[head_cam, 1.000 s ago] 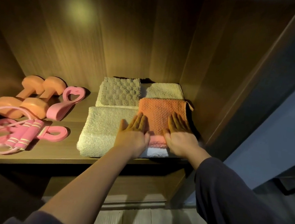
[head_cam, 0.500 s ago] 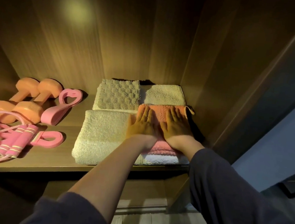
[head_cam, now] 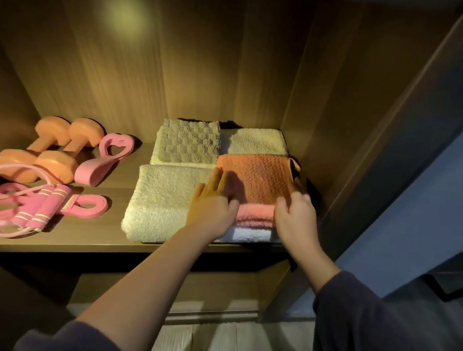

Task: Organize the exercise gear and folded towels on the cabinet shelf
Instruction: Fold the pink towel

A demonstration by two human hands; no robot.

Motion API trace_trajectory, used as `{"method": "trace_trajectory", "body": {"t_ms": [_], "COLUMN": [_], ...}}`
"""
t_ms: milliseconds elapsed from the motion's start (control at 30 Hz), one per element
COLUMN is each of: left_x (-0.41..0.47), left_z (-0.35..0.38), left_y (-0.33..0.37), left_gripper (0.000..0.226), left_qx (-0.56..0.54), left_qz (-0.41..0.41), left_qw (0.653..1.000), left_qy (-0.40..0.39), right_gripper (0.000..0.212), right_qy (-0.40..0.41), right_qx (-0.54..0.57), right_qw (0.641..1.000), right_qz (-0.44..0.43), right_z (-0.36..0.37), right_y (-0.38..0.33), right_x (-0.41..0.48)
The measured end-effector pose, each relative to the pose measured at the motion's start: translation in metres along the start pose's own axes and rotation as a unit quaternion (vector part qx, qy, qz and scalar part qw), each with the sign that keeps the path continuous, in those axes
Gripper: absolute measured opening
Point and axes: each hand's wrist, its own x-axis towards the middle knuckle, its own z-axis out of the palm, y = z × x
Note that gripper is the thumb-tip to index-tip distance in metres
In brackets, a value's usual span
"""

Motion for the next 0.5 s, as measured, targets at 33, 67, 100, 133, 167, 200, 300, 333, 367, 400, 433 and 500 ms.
{"method": "trace_trajectory", "body": {"t_ms": [33, 67, 100, 133, 167, 200, 300, 333, 367, 400, 433, 500], "left_x": [-0.007, -0.012, -0.016, -0.021, -0.024, -0.027, -0.034, -0.034, -0.034, -0.035, -0.034, -0.034], "left_z": [-0.001, -0.002, -0.003, -0.005, -0.006, -0.007, -0.008, -0.008, -0.007, -0.006, -0.005, -0.004], "left_y": [-0.001, -0.001, -0.001, -0.001, -0.002, -0.002, -0.003, -0.003, -0.004, -0.004, -0.005, -0.007], "left_gripper": [0.055, 0.055, 0.055, 0.054, 0.054, 0.054, 0.057, 0.058, 0.059, 0.06, 0.06, 0.061], "left_qx": [-0.003, -0.002, -0.004, -0.007, -0.007, -0.004, 0.01, 0.013, 0.014, 0.013, 0.012, 0.008], "left_qz": [0.014, 0.025, 0.032, 0.037, 0.041, 0.044, 0.046, 0.046, 0.046, 0.046, 0.046, 0.046], "left_qw": [1.0, 1.0, 0.999, 0.999, 0.999, 0.999, 0.999, 0.999, 0.999, 0.999, 0.999, 0.999], "left_qy": [0.006, 0.005, 0.003, 0.002, 0.002, 0.002, -0.002, -0.002, 0.0, 0.001, 0.002, 0.003], "right_gripper": [0.032, 0.037, 0.04, 0.038, 0.032, 0.025, 0.027, 0.038, 0.047, 0.052, 0.056, 0.058], "right_qy": [0.019, 0.038, 0.058, 0.075, 0.084, 0.085, 0.078, 0.076, 0.071, 0.063, 0.056, 0.045], "right_qx": [0.045, 0.087, 0.142, 0.209, 0.281, 0.359, 0.568, 0.608, 0.633, 0.646, 0.654, 0.654], "right_qw": [0.999, 0.995, 0.987, 0.971, 0.947, 0.913, 0.761, 0.714, 0.68, 0.66, 0.648, 0.64], "right_qz": [0.005, 0.019, 0.047, 0.085, 0.127, 0.172, 0.305, 0.339, 0.364, 0.378, 0.387, 0.4], "right_z": [-0.003, -0.006, -0.007, -0.008, -0.006, -0.005, -0.004, -0.004, -0.004, -0.003, -0.002, 0.0], "right_y": [0.002, 0.002, 0.003, 0.005, 0.006, 0.007, 0.004, 0.004, 0.004, 0.003, 0.001, -0.002], "right_x": [-0.012, -0.023, -0.032, -0.041, -0.047, -0.052, -0.052, -0.048, -0.043, -0.04, -0.036, -0.028]}}
